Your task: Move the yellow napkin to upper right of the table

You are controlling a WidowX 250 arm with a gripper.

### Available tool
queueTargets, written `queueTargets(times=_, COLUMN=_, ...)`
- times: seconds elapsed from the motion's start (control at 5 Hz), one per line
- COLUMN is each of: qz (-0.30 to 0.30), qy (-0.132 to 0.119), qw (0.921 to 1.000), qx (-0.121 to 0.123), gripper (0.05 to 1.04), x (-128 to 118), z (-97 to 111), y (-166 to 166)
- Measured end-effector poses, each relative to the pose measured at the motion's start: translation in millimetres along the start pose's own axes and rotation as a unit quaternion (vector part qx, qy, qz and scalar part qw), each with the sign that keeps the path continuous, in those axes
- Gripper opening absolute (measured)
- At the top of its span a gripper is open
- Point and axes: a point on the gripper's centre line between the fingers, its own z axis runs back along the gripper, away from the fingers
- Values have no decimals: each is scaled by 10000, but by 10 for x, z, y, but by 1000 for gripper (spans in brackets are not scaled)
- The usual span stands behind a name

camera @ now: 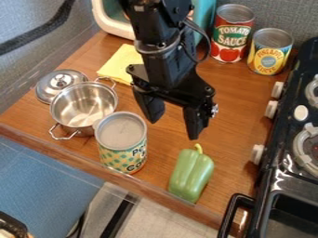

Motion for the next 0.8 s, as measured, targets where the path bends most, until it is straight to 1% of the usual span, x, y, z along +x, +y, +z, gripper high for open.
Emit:
queueTargets(times=0.2, qz=32, qy=121, qw=9999, qx=-46, gripper=1001, x=-21, z=-50, y=0)
queueTargets(times=0.4, qz=327, qy=83, qw=9990, qx=-288, gripper=1001, x=207, z=-56, y=197)
queueTargets(times=0.6, qz=395, qy=-73, qw=9989, qx=-229, gripper=1001, x=528, z=-23, y=402)
queueTargets(times=0.8, qz=628, qy=-186, qw=9979, qx=0, gripper=1001, x=902, z=-30, y=785)
